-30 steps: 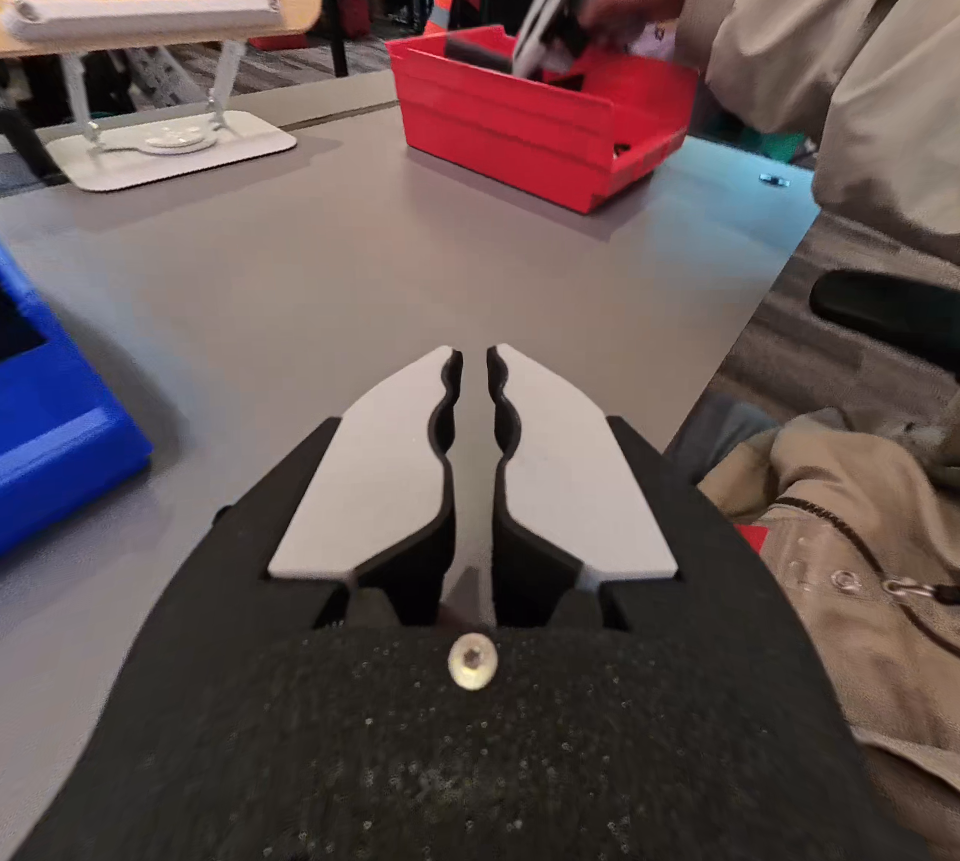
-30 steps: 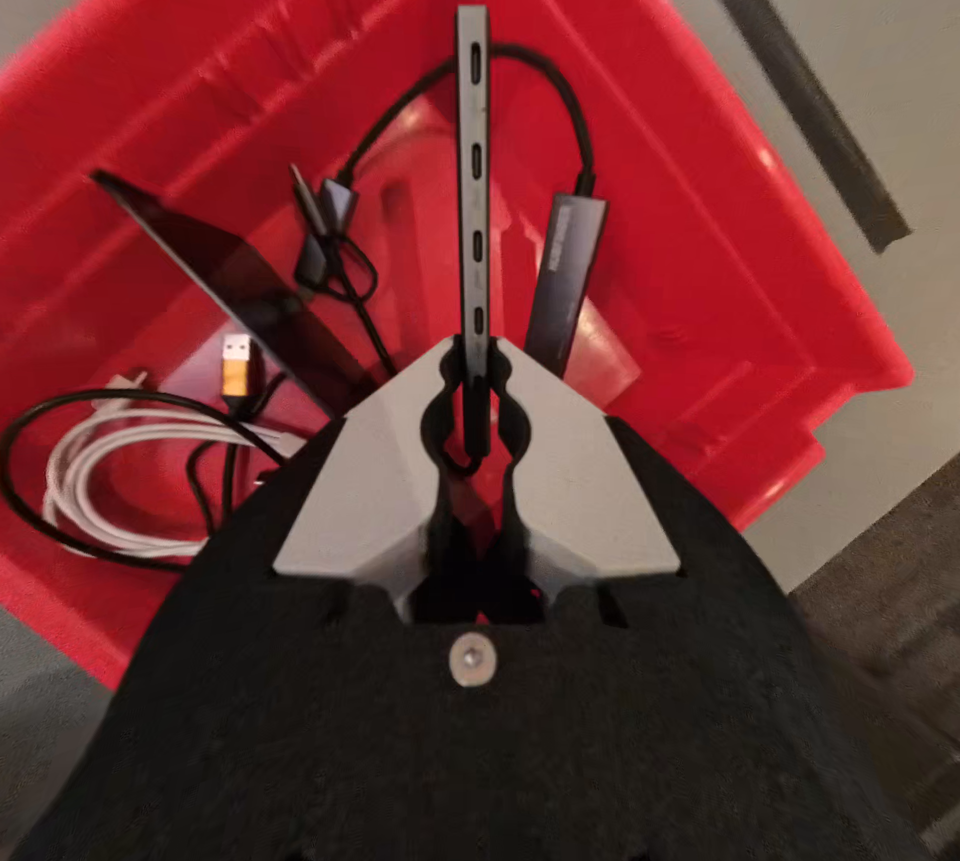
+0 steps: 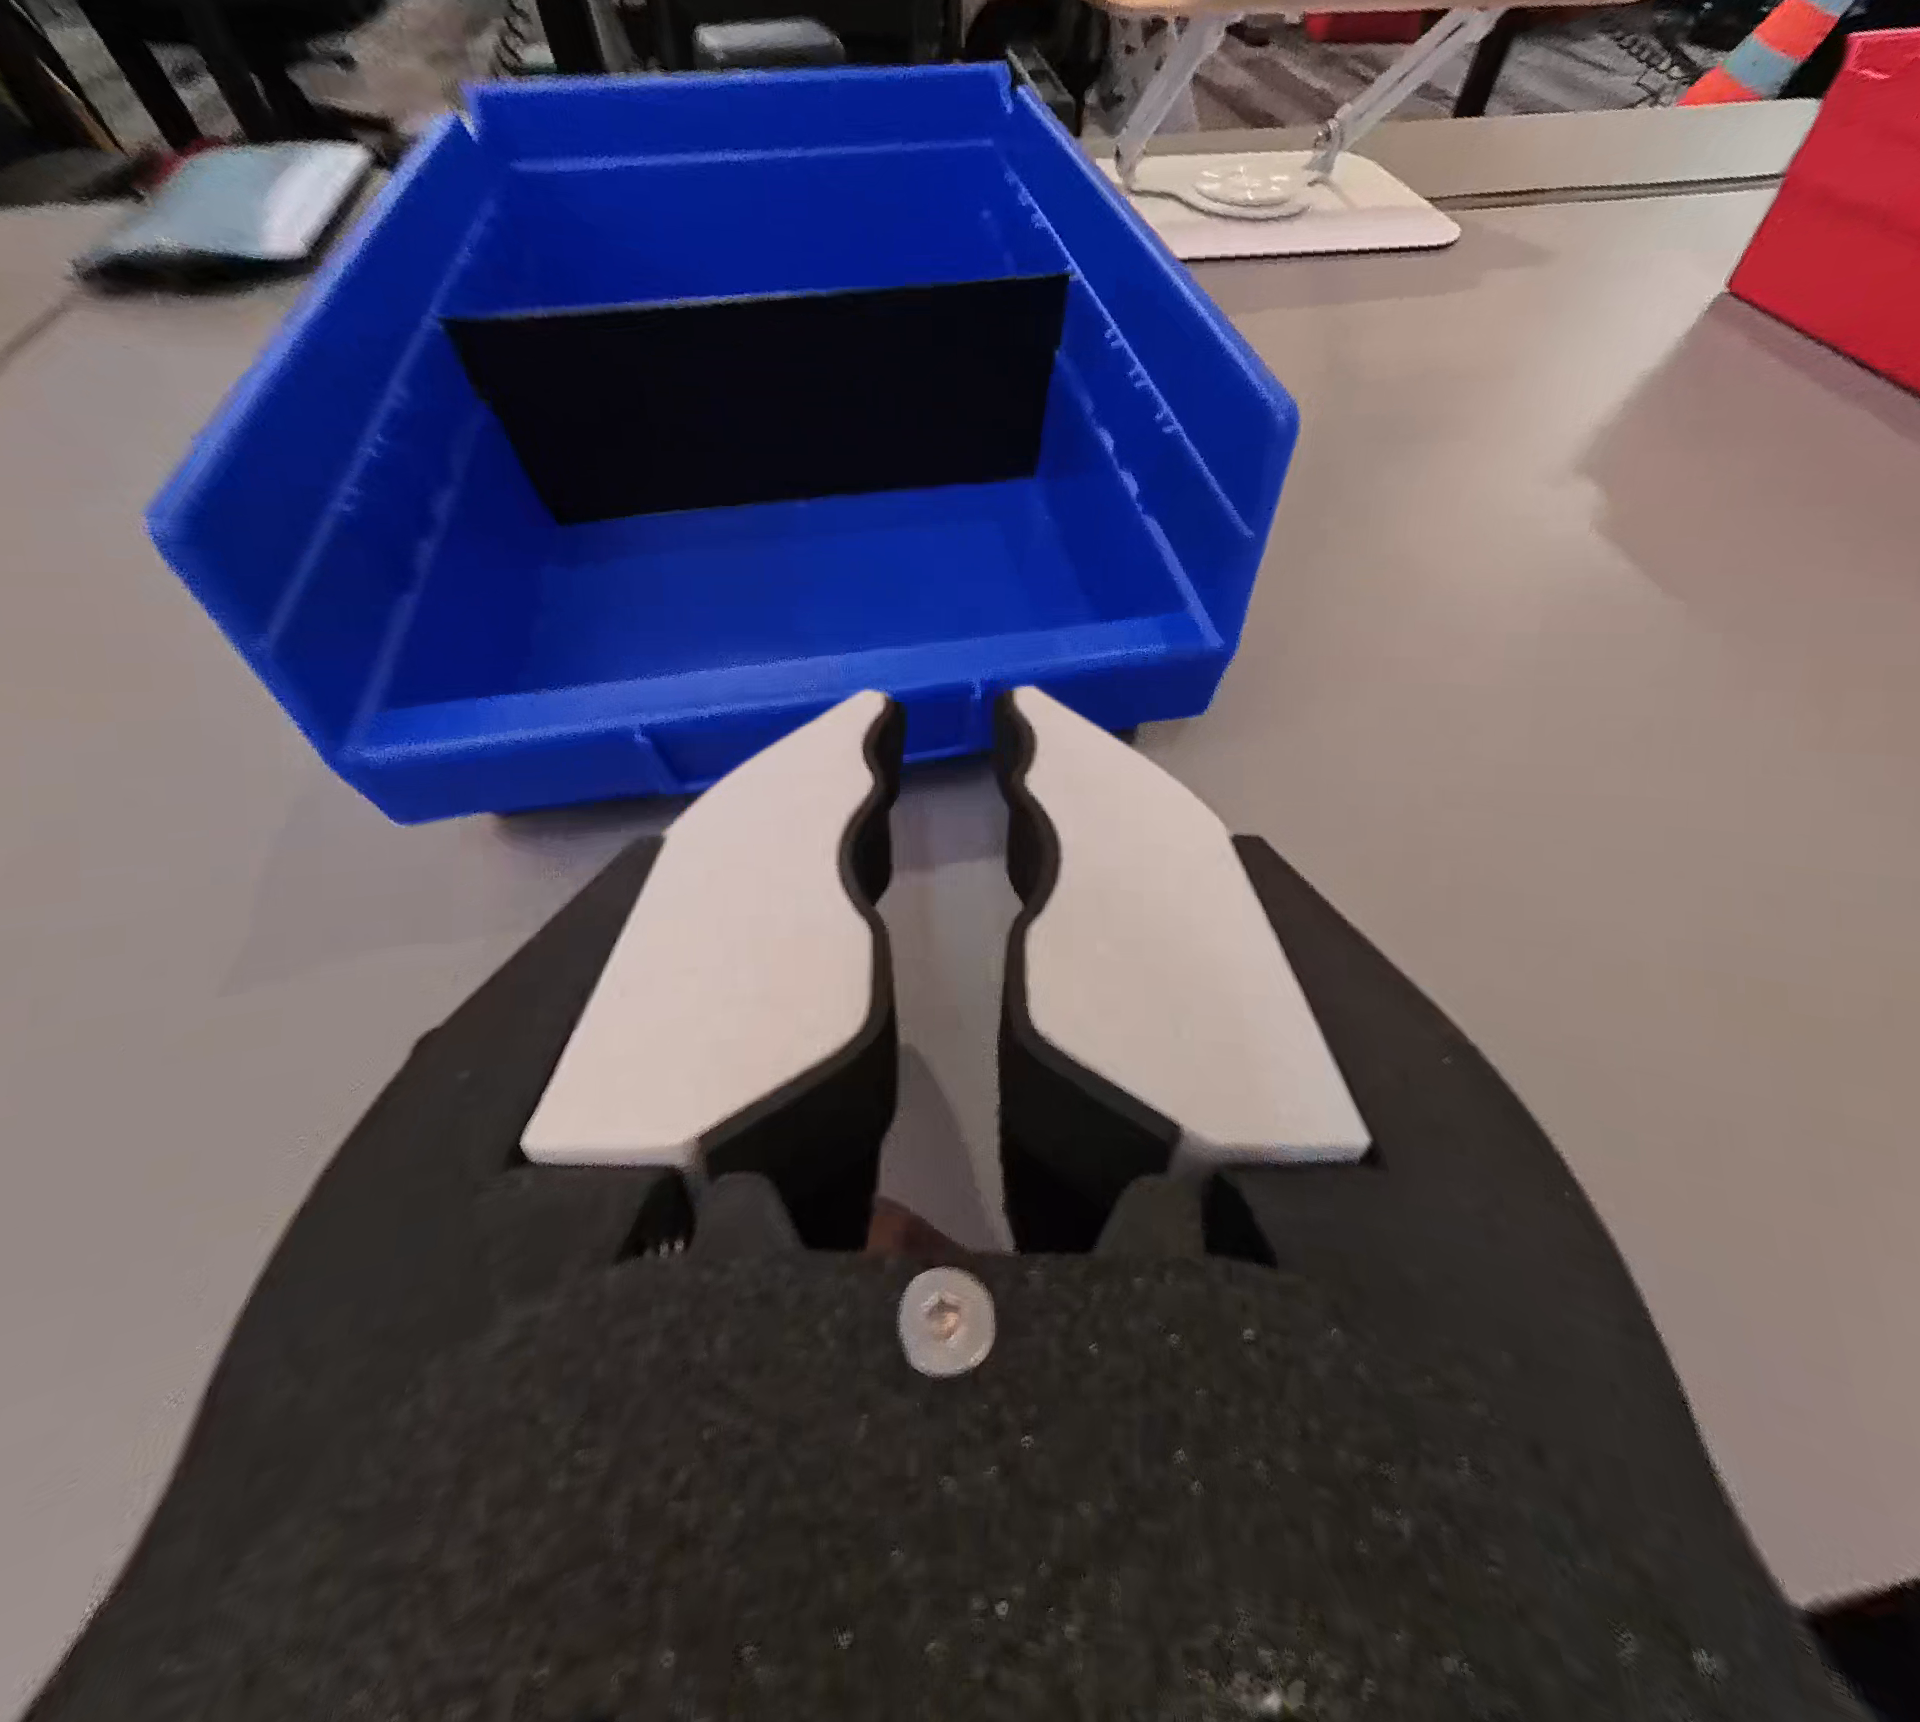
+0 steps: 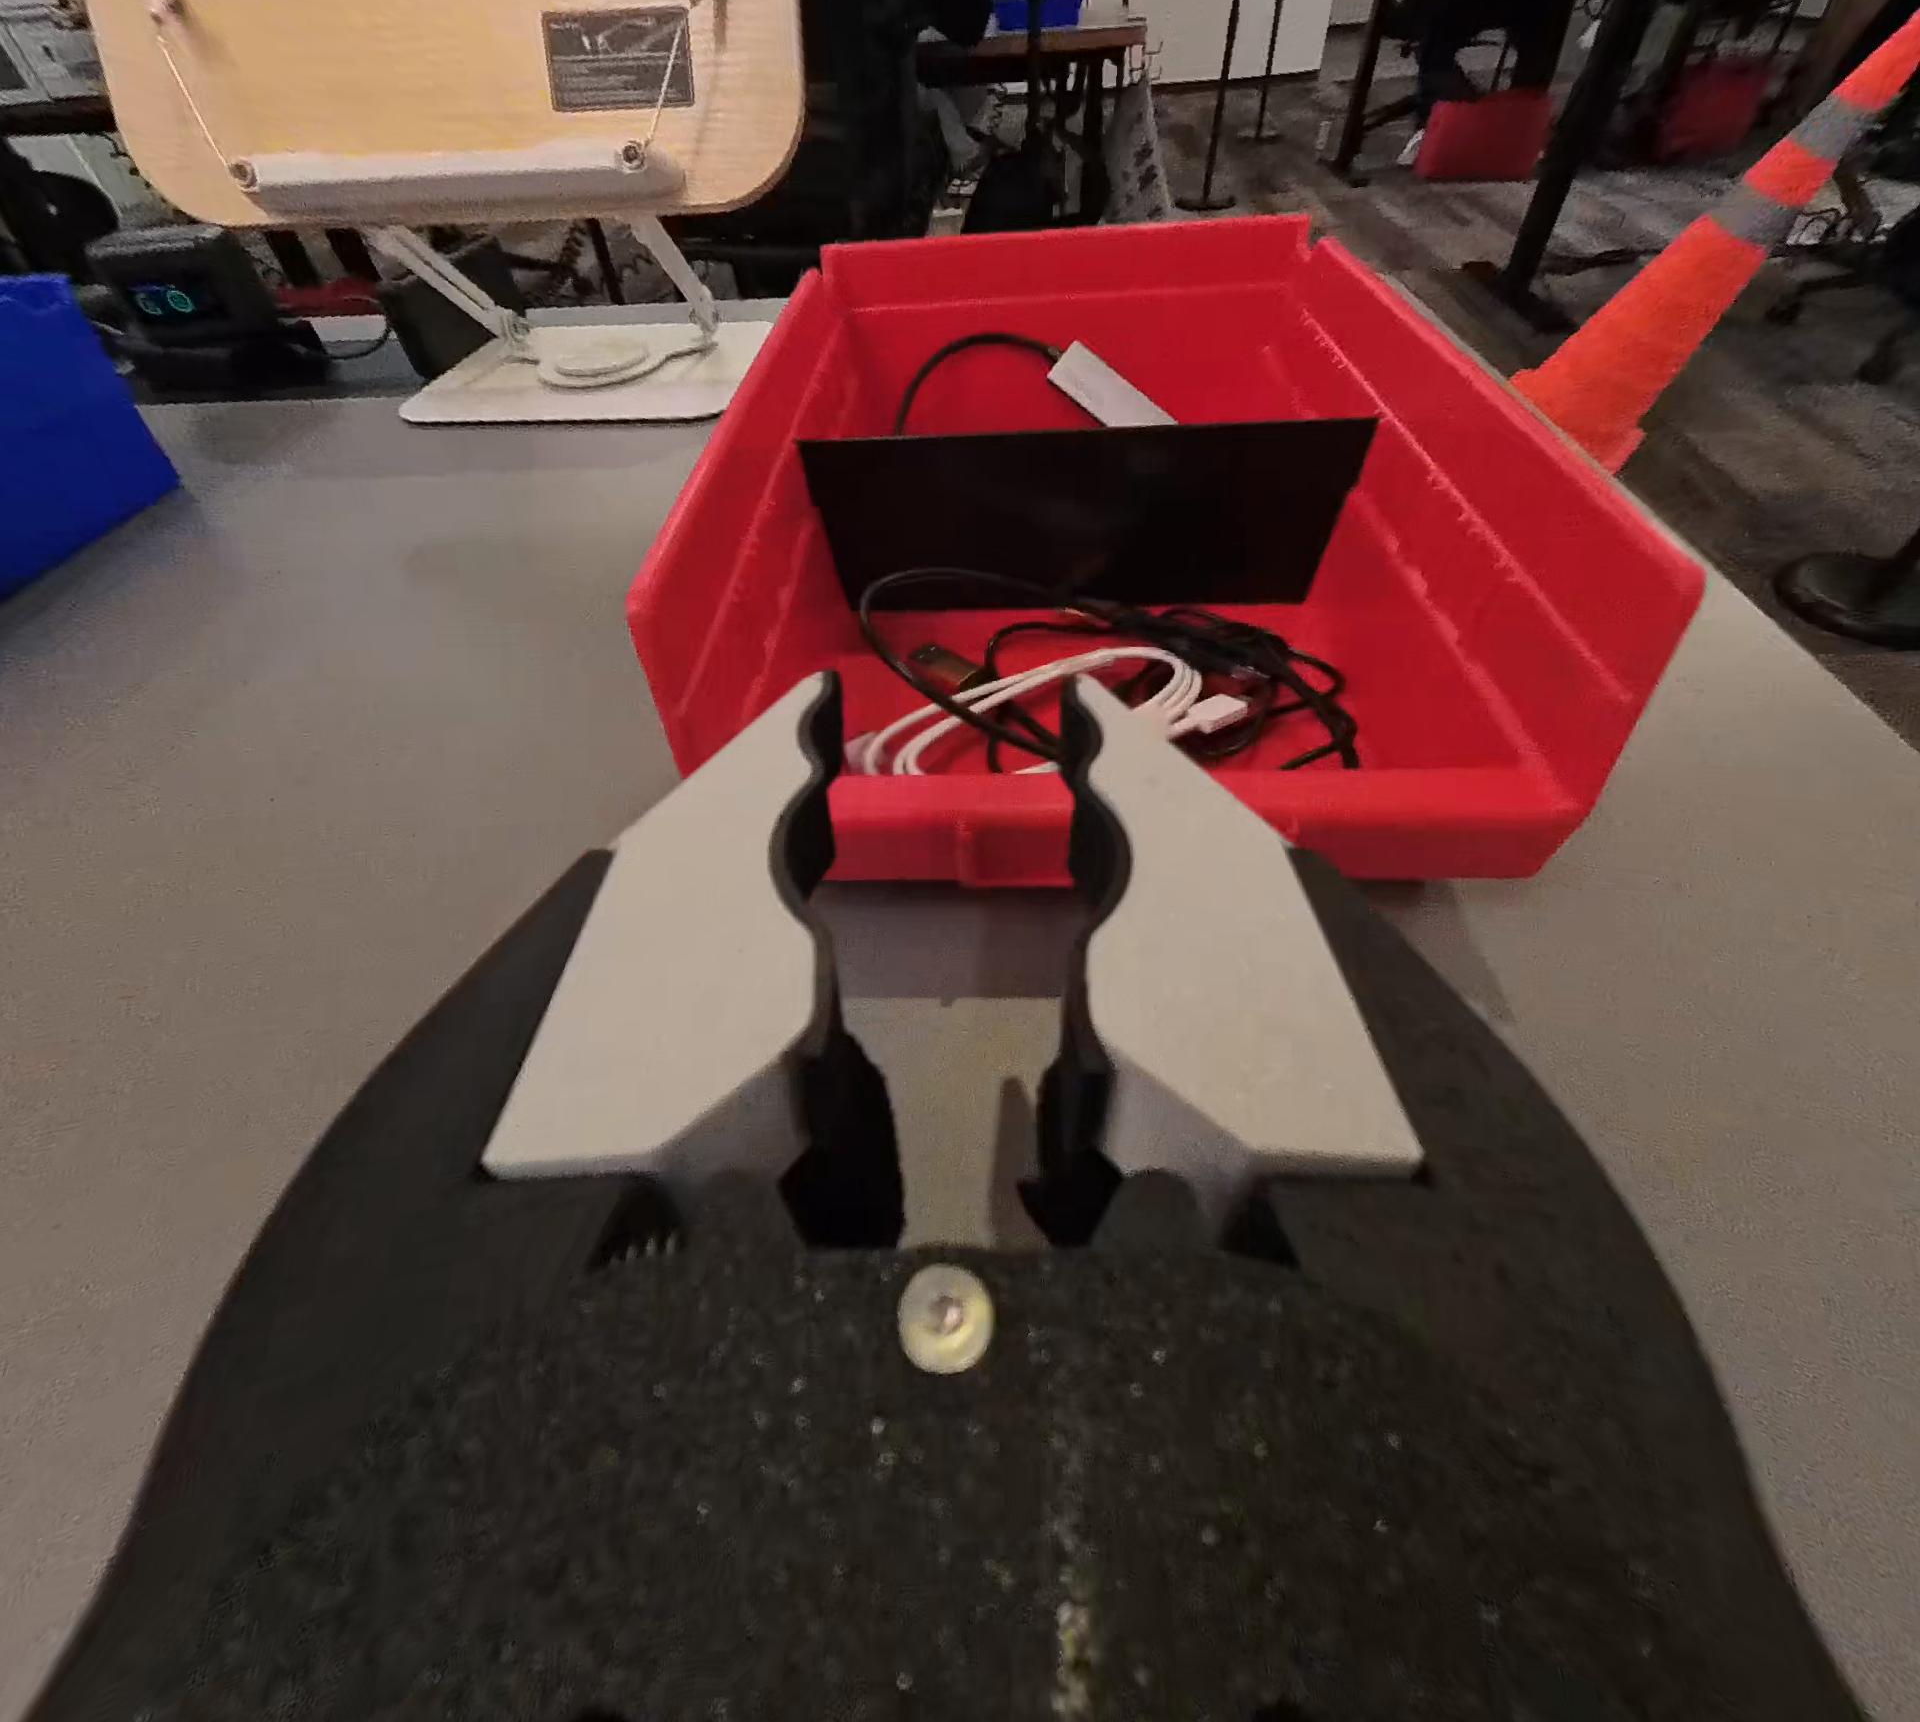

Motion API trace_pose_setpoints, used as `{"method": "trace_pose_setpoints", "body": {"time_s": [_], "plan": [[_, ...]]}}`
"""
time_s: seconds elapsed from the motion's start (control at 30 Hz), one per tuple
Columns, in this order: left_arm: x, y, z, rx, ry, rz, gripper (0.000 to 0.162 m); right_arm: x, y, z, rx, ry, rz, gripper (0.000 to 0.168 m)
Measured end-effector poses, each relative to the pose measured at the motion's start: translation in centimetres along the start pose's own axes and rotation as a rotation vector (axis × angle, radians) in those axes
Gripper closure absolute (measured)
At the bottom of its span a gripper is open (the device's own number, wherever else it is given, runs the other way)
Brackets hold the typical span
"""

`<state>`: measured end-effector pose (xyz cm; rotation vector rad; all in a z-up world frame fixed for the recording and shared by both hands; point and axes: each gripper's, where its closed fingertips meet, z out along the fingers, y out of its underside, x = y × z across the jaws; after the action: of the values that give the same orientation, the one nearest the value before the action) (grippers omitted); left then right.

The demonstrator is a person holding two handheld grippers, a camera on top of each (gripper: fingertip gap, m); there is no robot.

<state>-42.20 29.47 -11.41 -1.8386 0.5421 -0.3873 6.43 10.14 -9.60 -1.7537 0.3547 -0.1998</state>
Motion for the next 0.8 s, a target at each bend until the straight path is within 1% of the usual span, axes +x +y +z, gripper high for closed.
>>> {"method": "trace_pose_setpoints", "body": {"time_s": [0.07,0.1,0.2,0.27,0.37,0.5,0.6,0.7,0.8], "plan": [[0.5,0.1,-0.1,-0.006,0.047,-0.046,0.146,0.6,0.0,0.2,-0.007,0.012,-0.033,0.128],[0.1,0.2,-0.2,-0.012,0.035,-0.055,0.146,0.9,0.3,0.4,-0.025,0.016,-0.043,0.128],[-1.0,0.4,-0.2,-0.031,-0.017,-0.036,0.145,0.7,1.0,0.6,-0.052,-0.029,0.024,0.128],[-1.5,0.5,-0.2,-0.038,-0.038,-0.046,0.145,0.5,1.5,0.7,-0.077,-0.035,0.011,0.128],[-1.8,0.4,-0.2,-0.028,-0.039,-0.061,0.145,0.6,1.6,0.8,-0.082,-0.020,-0.042,0.128],[-2.0,0.3,0.2,-0.023,-0.044,-0.049,0.145,0.7,1.6,1.2,-0.083,-0.031,-0.015,0.127],[-1.3,0.5,0.6,-0.028,-0.004,-0.059,0.146,0.9,1.8,1.8,-0.090,-0.025,-0.024,0.126],[-0.8,0.9,1.0,-0.050,-0.008,-0.018,0.145,0.9,1.7,2.4,-0.094,-0.025,-0.021,0.126],[-0.5,0.8,0.6,-0.034,-0.014,0.041,0.146,0.7,1.6,2.9,-0.095,-0.027,-0.036,0.125]]}}
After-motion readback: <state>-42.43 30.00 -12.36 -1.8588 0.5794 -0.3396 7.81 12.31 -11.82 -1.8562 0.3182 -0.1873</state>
